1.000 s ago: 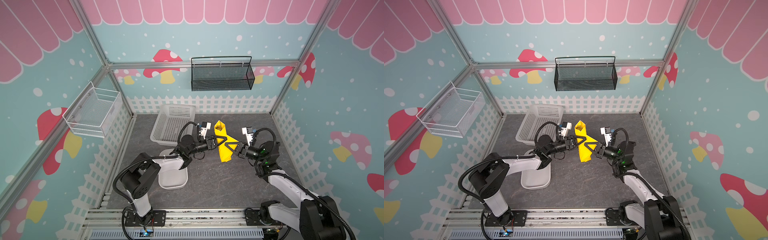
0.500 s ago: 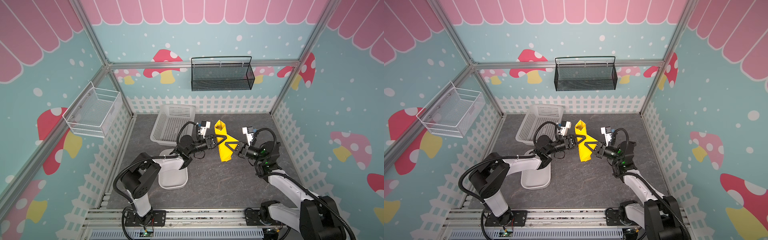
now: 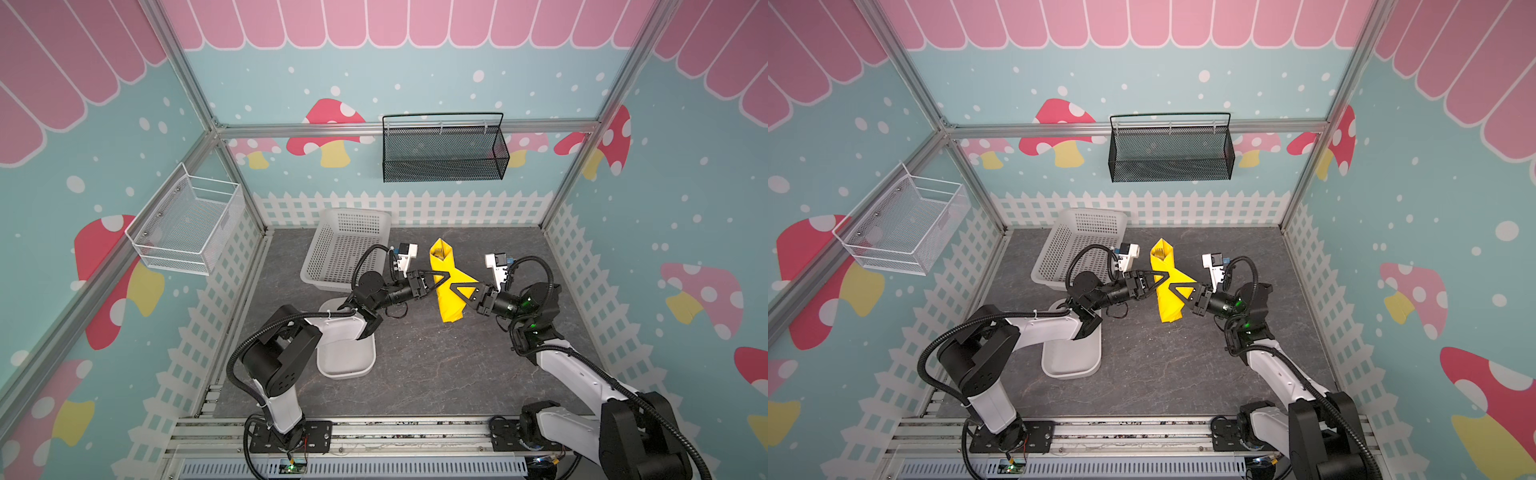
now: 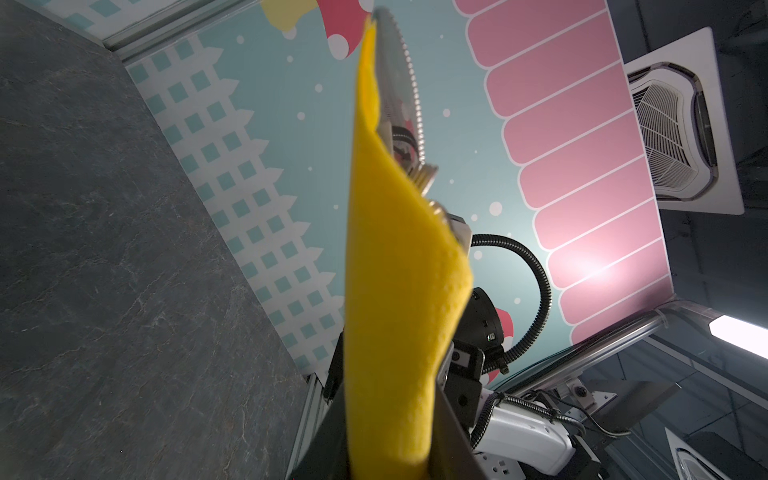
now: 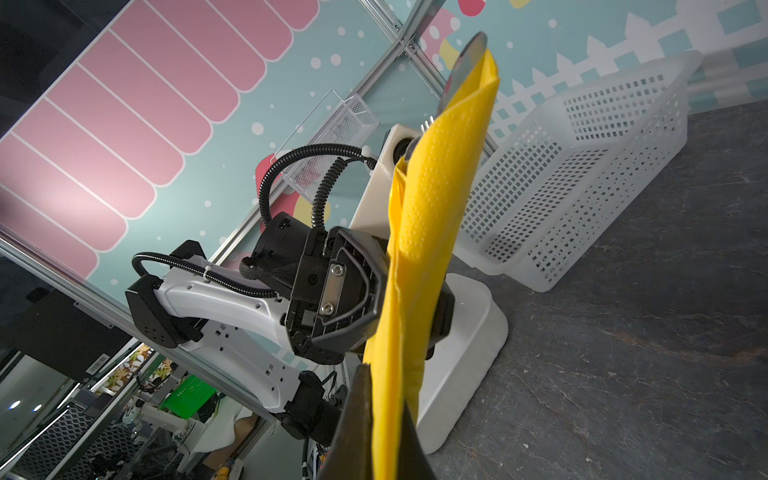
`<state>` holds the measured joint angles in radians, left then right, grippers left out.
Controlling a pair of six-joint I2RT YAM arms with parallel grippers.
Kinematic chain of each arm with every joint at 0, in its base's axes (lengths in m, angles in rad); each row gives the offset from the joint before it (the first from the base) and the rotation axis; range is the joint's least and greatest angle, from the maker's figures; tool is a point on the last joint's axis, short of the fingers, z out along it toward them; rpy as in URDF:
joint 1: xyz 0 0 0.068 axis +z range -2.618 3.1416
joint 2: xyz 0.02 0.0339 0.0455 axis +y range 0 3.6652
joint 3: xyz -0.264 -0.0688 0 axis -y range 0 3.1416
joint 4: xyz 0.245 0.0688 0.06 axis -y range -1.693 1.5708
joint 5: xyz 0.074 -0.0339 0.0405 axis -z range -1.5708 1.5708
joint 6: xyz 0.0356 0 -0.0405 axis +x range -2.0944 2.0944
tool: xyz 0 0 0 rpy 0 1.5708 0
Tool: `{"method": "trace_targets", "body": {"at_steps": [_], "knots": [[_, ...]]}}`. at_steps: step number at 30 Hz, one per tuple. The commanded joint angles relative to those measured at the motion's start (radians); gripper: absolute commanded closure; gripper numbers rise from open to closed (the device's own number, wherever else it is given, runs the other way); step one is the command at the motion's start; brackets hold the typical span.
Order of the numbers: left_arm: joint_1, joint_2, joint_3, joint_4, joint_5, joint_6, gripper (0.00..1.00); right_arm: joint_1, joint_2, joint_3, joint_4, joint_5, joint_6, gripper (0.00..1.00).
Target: Place the utensils on the paper napkin and roll it up
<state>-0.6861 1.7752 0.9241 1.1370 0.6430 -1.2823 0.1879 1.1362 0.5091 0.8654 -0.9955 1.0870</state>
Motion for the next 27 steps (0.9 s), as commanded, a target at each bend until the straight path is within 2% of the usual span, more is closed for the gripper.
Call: {"method": "trace_targets", "body": {"at_steps": [1, 14, 18, 23, 27], "knots": [[0.004, 0.003, 0.002, 0.040, -0.005, -0.022, 0.81, -0.004, -0.012, 0.015, 0.063, 0.005, 0.011, 0.96], [0.005, -0.030, 0.001, 0.032, -0.024, -0.014, 0.95, -0.005, -0.023, -0.009, 0.064, 0.024, -0.007, 0.91], [0.006, -0.040, -0.001, 0.032, -0.029, -0.009, 0.96, -0.008, -0.024, -0.006, 0.062, 0.018, -0.002, 0.83], [0.008, -0.047, -0.002, 0.037, -0.034, -0.008, 0.97, -0.023, -0.052, -0.009, 0.034, 0.034, 0.000, 0.64], [0.013, -0.053, -0.007, 0.034, -0.043, -0.003, 0.98, -0.035, -0.103, 0.014, -0.138, 0.098, -0.064, 0.54]]}}
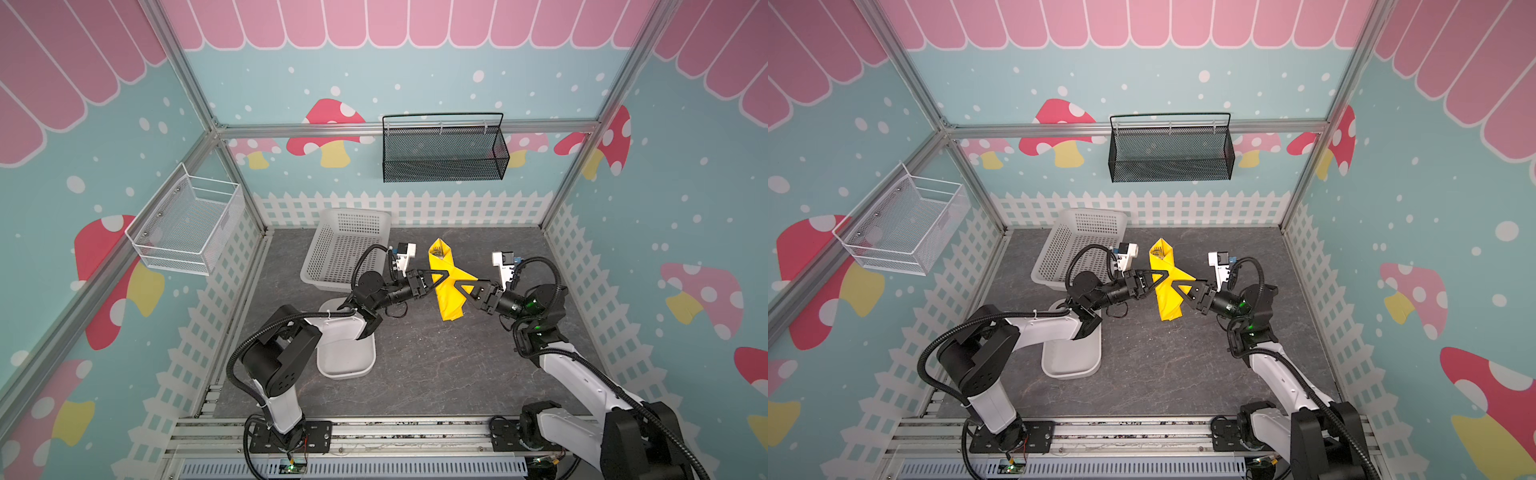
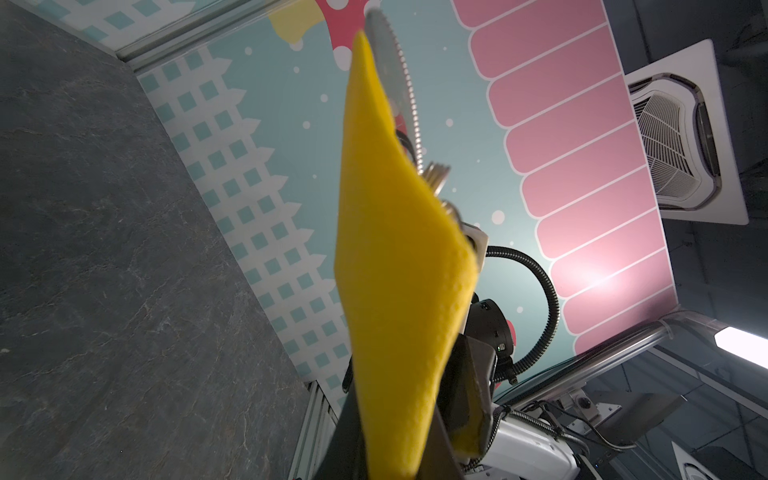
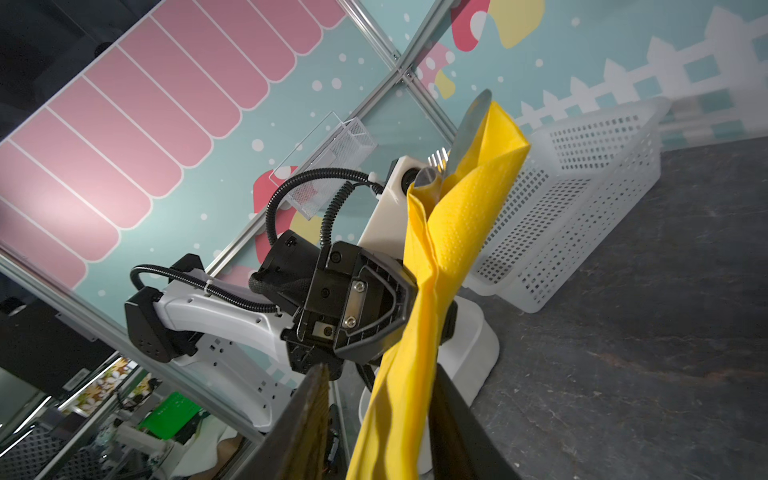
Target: Place the utensils on the paper napkin and roll it up
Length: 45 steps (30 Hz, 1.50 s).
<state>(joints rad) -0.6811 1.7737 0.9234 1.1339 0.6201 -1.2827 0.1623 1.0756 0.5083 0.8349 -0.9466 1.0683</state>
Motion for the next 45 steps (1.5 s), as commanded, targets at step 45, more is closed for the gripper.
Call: {"method": "trace_targets", "body": {"at_steps": [45], "knots": [[0.029, -0.123, -0.045, -0.089, -0.084, 0.093, 1.00, 0.228, -0.024, 0.411, -0.995, 0.527, -0.489, 0.77]]}}
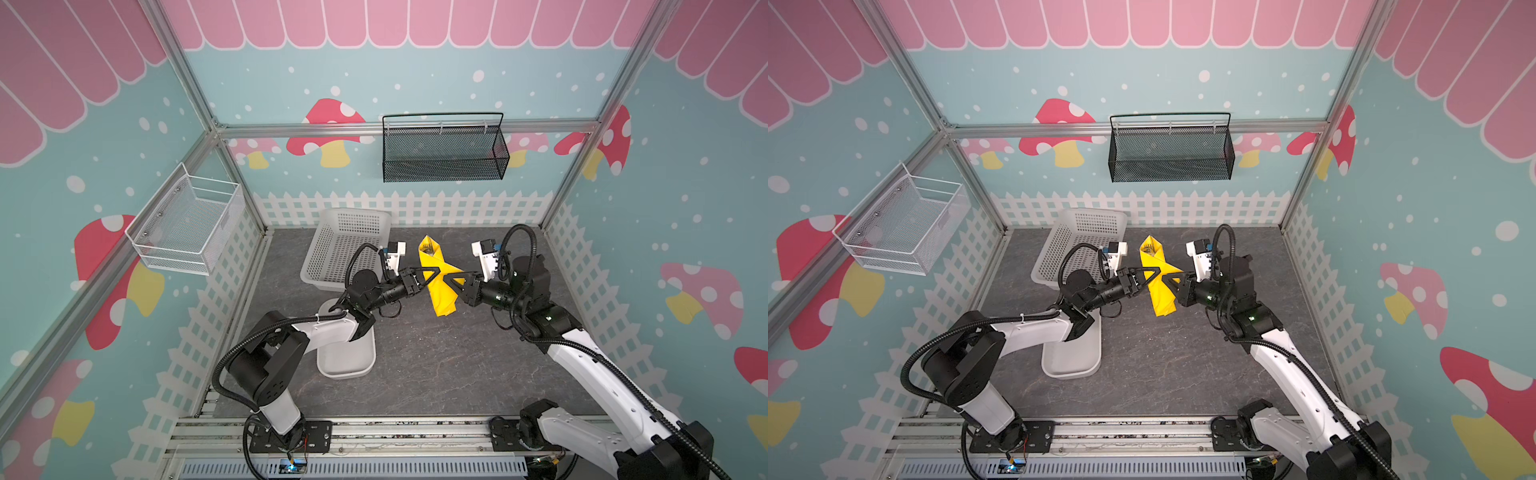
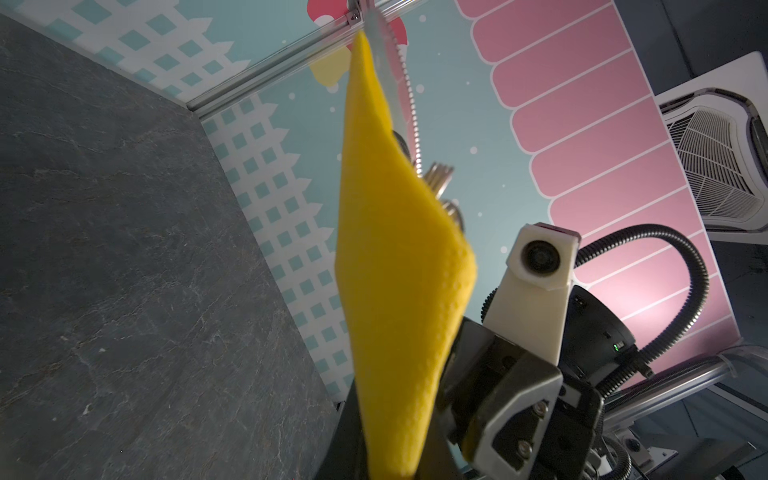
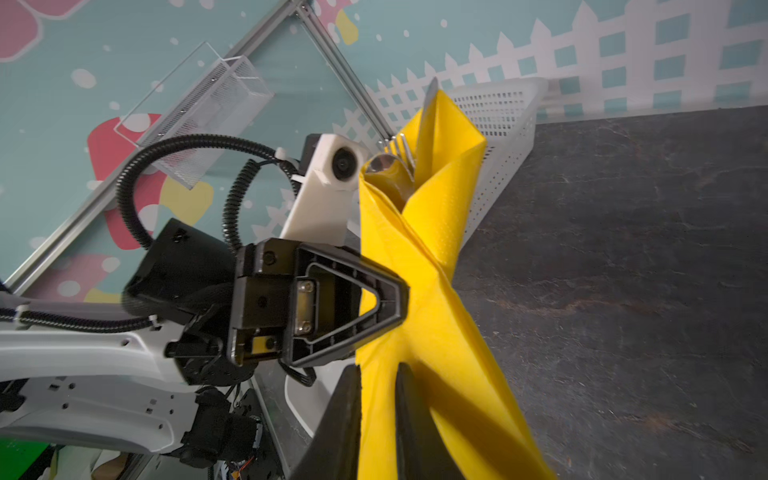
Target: Place the utensils on the paper napkin and roll it up
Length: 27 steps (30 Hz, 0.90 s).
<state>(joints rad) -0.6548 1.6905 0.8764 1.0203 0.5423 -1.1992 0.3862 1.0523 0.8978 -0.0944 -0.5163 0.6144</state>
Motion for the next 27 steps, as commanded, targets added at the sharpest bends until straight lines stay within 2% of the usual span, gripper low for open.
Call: {"method": "trace_targets", "body": {"at_steps": [1, 12, 17, 27], "knots": [[0.003, -0.039, 0.005, 0.022, 0.000, 0.012, 1.00, 0.005, -0.006, 0.007, -0.050, 0.085, -0.037, 0.74], [0.003, -0.042, 0.012, 0.024, 0.008, 0.008, 1.00, 0.005, -0.019, -0.042, 0.016, -0.008, -0.019, 0.62], [0.003, -0.045, 0.021, 0.023, 0.008, 0.006, 1.00, 0.005, -0.019, -0.056, 0.026, -0.088, -0.028, 0.58], [0.003, -0.057, 0.020, -0.032, 0.000, 0.024, 1.00, 0.004, -0.060, -0.052, -0.023, -0.043, -0.042, 0.57]]}}
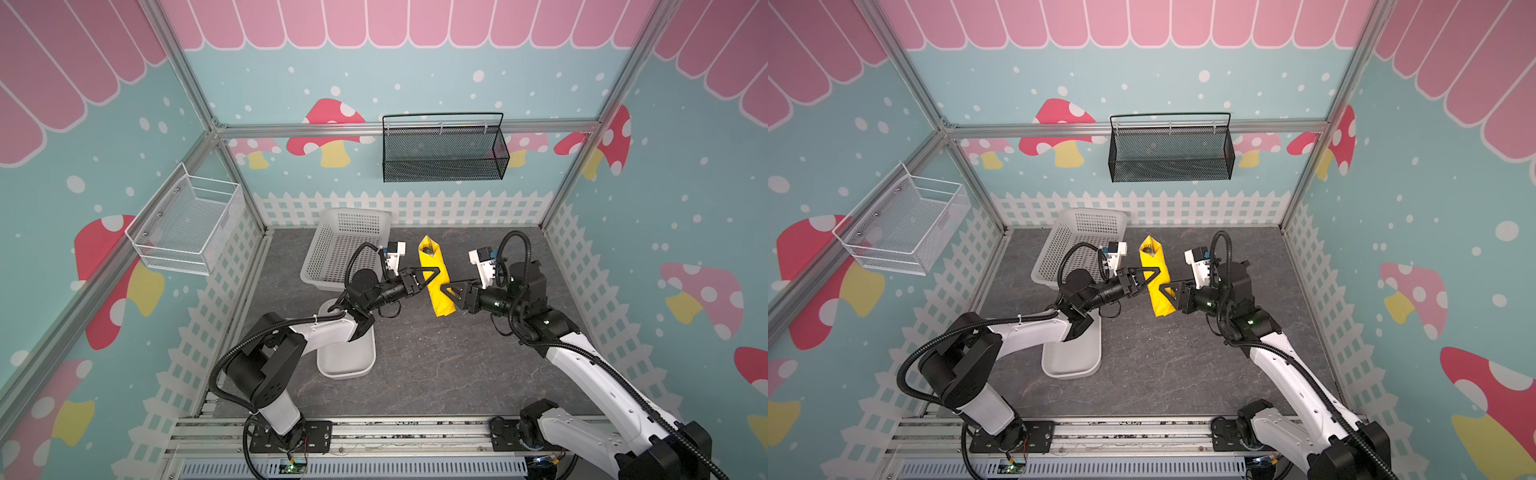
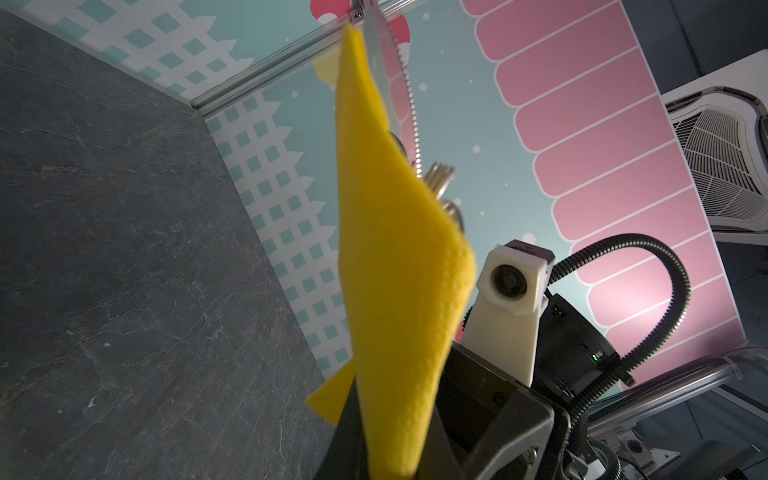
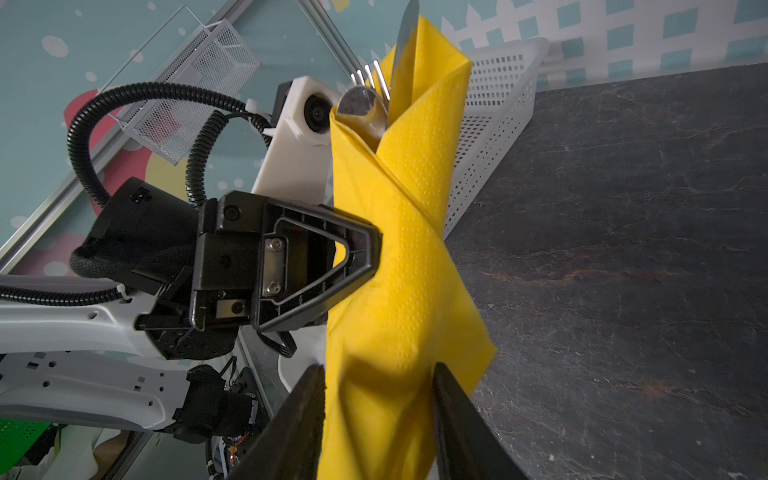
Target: Place the utensils on the paper napkin and roll it up
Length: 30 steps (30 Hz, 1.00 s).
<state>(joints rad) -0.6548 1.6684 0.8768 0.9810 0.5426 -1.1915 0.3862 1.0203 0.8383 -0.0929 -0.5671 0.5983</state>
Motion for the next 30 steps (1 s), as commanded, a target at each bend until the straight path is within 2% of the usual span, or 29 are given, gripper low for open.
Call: {"method": "trace_targets", "body": {"at_steps": [1, 8, 15, 21, 30], "knots": [[0.002, -0.035, 0.022, 0.002, 0.002, 0.018, 1.00, 0.005, -0.035, 0.008, -0.023, 0.010, -0.028, 0.60], [0.002, -0.045, 0.027, -0.029, 0.001, 0.034, 1.00, 0.005, 0.022, 0.078, -0.086, -0.071, -0.035, 0.63], [0.003, -0.051, 0.033, -0.028, 0.000, 0.032, 1.00, 0.005, 0.044, 0.081, -0.155, -0.048, -0.072, 0.57], [0.003, -0.044, 0.037, -0.003, 0.011, 0.012, 1.00, 0.004, 0.055, 0.068, -0.135, -0.089, -0.080, 0.55], [0.001, -0.042, 0.037, 0.029, 0.019, -0.012, 1.00, 0.005, 0.064, 0.038, -0.055, -0.193, -0.067, 0.59]]}}
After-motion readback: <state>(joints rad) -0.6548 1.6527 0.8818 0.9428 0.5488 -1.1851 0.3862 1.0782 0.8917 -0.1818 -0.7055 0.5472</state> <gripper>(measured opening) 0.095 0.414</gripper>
